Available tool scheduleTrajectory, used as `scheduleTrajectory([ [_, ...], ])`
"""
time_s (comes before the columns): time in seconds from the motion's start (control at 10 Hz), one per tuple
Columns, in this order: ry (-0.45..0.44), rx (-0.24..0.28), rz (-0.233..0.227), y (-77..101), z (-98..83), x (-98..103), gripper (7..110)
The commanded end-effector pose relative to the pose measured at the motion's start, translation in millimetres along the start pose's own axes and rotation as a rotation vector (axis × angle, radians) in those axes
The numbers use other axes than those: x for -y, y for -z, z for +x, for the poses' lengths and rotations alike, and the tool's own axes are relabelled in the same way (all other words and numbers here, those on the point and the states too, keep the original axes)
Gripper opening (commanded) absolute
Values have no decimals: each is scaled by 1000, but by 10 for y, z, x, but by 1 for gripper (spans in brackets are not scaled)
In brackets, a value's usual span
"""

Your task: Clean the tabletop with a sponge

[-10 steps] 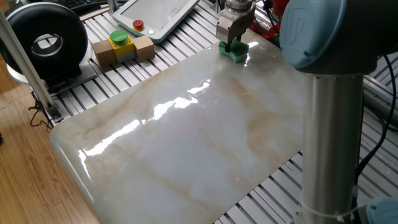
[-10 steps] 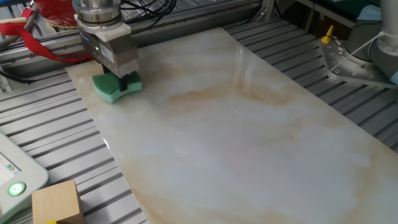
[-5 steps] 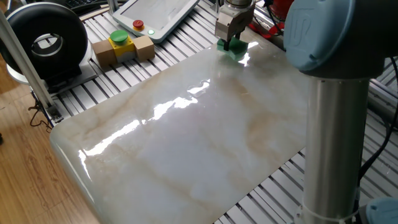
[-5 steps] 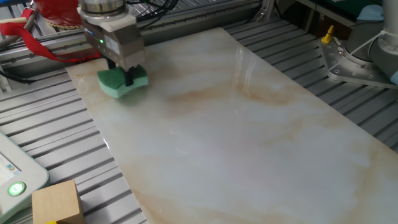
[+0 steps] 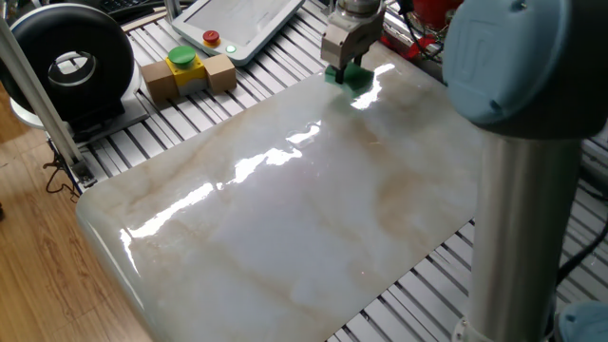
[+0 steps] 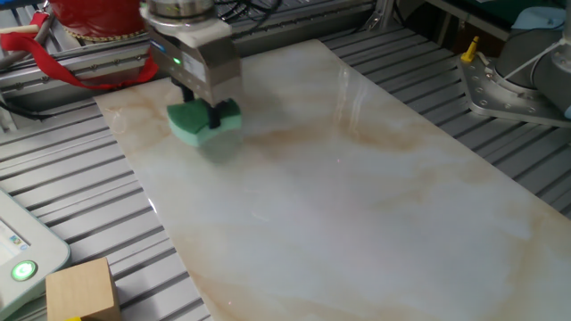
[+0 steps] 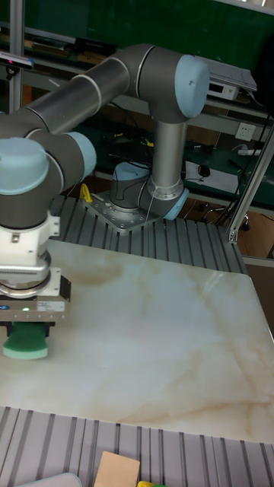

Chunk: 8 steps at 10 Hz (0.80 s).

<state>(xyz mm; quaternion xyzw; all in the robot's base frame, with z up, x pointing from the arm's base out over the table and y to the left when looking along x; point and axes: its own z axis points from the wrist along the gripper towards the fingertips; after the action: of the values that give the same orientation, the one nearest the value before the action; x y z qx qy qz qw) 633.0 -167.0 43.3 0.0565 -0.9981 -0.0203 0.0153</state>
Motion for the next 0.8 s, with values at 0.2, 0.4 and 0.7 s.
scheduleTrajectory([
  [0.2,-81,25,-28,-135,152,-352,7],
  [0.4,-100,20,7,-148,207,-320,7],
  [0.7,-111,68,2,-199,192,-449,7],
])
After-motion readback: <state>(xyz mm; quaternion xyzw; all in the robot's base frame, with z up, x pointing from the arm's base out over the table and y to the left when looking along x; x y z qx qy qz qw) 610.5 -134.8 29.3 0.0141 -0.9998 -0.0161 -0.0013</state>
